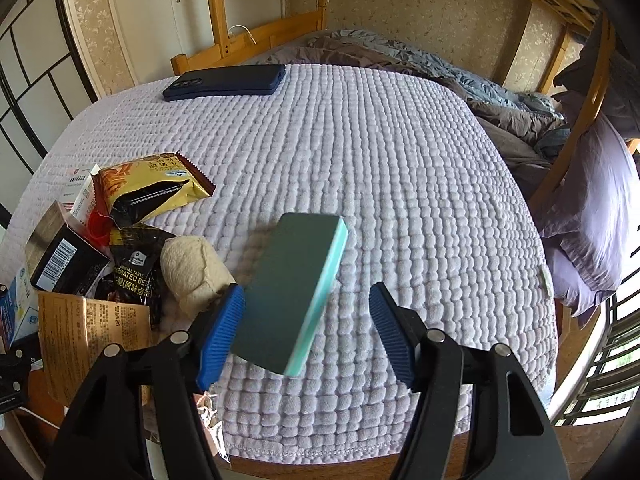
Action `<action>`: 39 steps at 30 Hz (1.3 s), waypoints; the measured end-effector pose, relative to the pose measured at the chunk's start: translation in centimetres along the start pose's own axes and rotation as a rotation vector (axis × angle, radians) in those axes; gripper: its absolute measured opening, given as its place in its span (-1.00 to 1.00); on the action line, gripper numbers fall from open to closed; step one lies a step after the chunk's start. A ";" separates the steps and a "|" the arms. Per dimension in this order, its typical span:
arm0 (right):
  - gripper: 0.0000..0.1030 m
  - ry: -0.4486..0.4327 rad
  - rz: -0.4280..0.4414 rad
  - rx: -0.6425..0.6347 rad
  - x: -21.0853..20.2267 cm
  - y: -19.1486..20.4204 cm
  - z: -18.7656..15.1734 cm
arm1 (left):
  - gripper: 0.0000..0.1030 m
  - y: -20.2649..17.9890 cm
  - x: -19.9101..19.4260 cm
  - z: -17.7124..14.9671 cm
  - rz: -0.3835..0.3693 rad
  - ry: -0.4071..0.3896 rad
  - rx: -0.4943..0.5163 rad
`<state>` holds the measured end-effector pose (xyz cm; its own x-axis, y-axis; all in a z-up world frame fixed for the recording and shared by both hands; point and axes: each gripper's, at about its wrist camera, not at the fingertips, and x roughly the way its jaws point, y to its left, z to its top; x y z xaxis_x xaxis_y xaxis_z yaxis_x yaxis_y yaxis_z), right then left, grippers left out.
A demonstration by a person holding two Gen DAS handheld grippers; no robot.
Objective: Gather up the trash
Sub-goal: 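Grasp the green sponge with the right tool while the left tool grasps the Naproxen box, then carry the green sponge with the right tool while the left tool carries the Naproxen box over the bin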
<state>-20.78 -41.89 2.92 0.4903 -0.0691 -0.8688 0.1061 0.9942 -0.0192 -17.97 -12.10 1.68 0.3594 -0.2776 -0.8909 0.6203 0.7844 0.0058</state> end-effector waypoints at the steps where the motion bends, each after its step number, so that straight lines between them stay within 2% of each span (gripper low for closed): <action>1: 0.25 -0.003 -0.005 -0.002 -0.3 -0.1 0.0 | 0.04 0.2 0.0 -0.1 0.000 0.000 -0.014; 2: 0.25 -0.004 -0.010 0.001 -0.5 -0.4 0.0 | 0.10 0.3 -0.1 -0.3 0.003 0.001 -0.032; 6: 0.24 -0.012 -0.007 0.034 -0.8 -0.9 0.2 | 0.12 0.9 -0.5 -0.5 0.006 -0.009 -0.092; 8: 0.15 -0.006 -0.037 0.058 -0.5 -0.9 0.3 | 0.12 0.9 -0.7 -0.4 0.013 -0.015 -0.108; 11: 0.11 0.020 0.021 0.139 0.5 -1.1 0.3 | 0.12 0.9 -0.8 0.0 0.026 -0.020 -0.123; 13: 0.11 0.030 0.024 0.150 1.1 -0.7 0.2 | 0.12 0.9 -0.7 0.1 0.028 -0.020 -0.130; 15: 0.07 0.029 0.007 0.138 1.5 -0.2 0.3 | 0.12 1.0 -0.6 0.1 0.034 -0.017 -0.138; 16: -0.07 0.029 -0.007 0.128 1.7 0.0 0.3 | 0.11 1.0 -0.5 0.2 0.037 -0.015 -0.140; 17: -0.10 0.030 -0.010 0.123 2.0 0.2 0.4 | 0.06 1.1 -0.5 0.1 0.040 -0.013 -0.143; 18: -0.11 0.027 -0.008 0.123 2.0 0.3 0.4 | -0.06 1.1 -0.4 0.2 0.037 -0.011 -0.143; 34: -0.12 -0.015 0.024 0.007 -0.7 1.1 -1.4 | -0.06 1.5 -0.7 -0.2 0.041 -0.004 -0.154; 39: -0.12 -0.002 0.028 -0.007 -0.6 1.2 -2.0 | -0.06 1.5 -0.6 -0.1 0.049 -0.004 -0.154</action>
<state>-22.70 -40.51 2.38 0.4944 -0.0413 -0.8683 0.0862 0.9963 0.0018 -17.30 -10.70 2.20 0.3893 -0.2390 -0.8896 0.4881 0.8725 -0.0208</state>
